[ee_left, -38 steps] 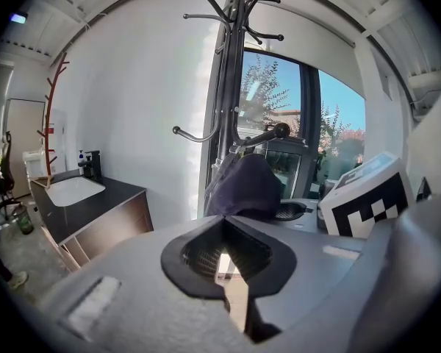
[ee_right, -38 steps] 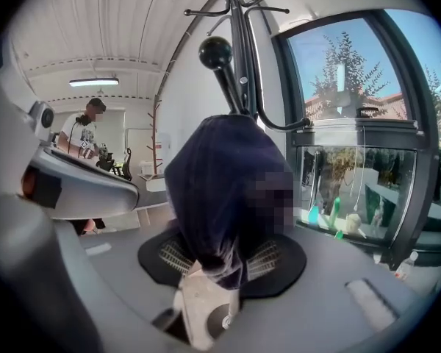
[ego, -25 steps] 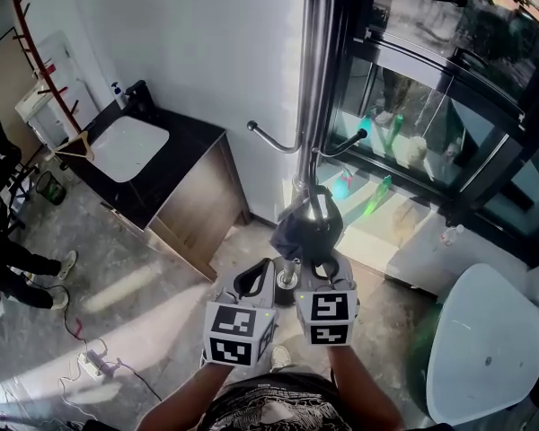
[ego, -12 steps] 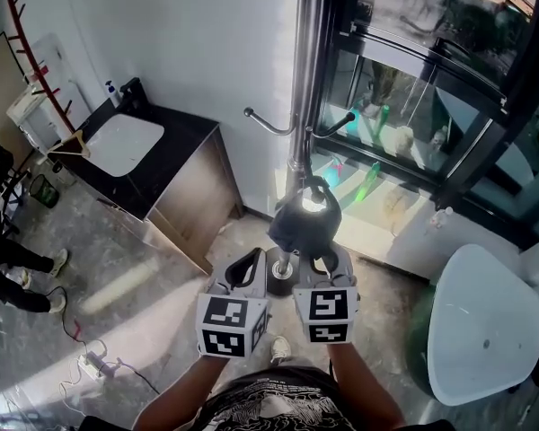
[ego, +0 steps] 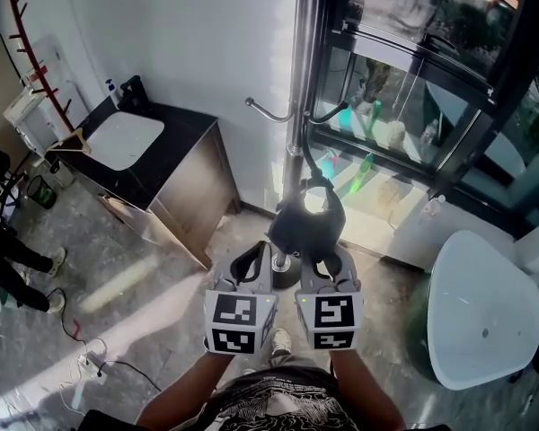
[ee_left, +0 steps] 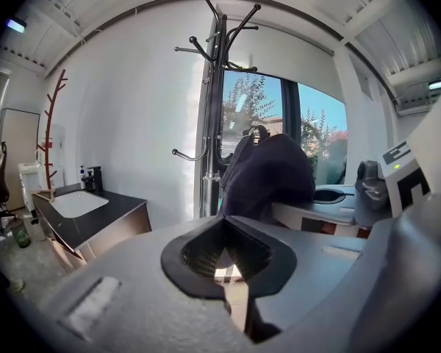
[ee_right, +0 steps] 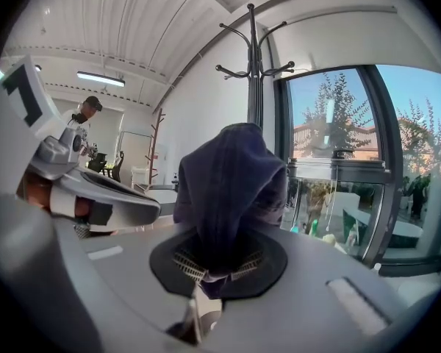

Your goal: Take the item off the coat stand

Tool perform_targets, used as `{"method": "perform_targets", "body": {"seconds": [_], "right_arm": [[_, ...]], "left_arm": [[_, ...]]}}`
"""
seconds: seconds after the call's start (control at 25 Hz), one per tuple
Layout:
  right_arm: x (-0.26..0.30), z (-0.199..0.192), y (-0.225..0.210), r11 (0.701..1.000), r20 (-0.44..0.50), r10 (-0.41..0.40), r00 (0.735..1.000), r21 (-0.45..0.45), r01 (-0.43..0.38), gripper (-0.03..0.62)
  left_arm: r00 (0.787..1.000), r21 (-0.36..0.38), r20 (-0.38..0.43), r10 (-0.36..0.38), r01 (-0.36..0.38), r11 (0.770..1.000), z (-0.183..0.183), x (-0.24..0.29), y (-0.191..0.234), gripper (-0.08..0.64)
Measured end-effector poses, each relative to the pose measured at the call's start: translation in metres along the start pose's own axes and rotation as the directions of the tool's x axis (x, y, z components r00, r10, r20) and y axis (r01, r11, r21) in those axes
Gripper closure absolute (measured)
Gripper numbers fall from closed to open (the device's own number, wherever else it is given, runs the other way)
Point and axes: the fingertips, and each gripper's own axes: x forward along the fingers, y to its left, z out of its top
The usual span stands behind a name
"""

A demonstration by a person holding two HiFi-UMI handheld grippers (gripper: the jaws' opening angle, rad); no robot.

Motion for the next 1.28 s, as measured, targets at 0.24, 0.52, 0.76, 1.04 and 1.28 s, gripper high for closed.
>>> {"method": "perform_targets", "body": {"seconds": [0.24, 0.52, 0.76, 1.04, 1.28], "right_arm": [[-0.028, 0.004, 0.014, 1.0, -0.001, 0.005, 1.0, 0.004, -0.005, 0.577], [-0.048, -0.003, 0.034, 0.998, -0.018, 0.043, 0.999, 0.045, -0.042, 0.577], [-0.064, -0.009, 0.052, 0.996, -0.021, 0.065, 0.998, 0.057, -0.064, 0.577], [-0.072, -0.011, 0.064, 0.995, -0.02, 0.074, 0.997, 0.068, -0.073, 0.577], [-0.075, -0.015, 0.068, 0.995, -0.028, 0.068, 0.997, 0.074, -0.066, 0.577]], "left_arm": [[1.0, 0.022, 0.013, 0.02, -0.021, 1.0, -0.001, -0.024, 0.0, 0.56], [0.998, 0.019, 0.011, 0.063, -0.063, 0.998, -0.015, -0.054, 0.008, 0.56], [0.998, 0.022, 0.014, 0.064, -0.064, 0.998, -0.025, -0.075, 0.006, 0.558], [0.998, 0.027, 0.012, 0.056, -0.057, 0.998, -0.032, -0.09, 0.004, 0.558], [0.999, 0.024, 0.012, 0.052, -0.052, 0.998, -0.035, -0.093, 0.005, 0.558]]}}
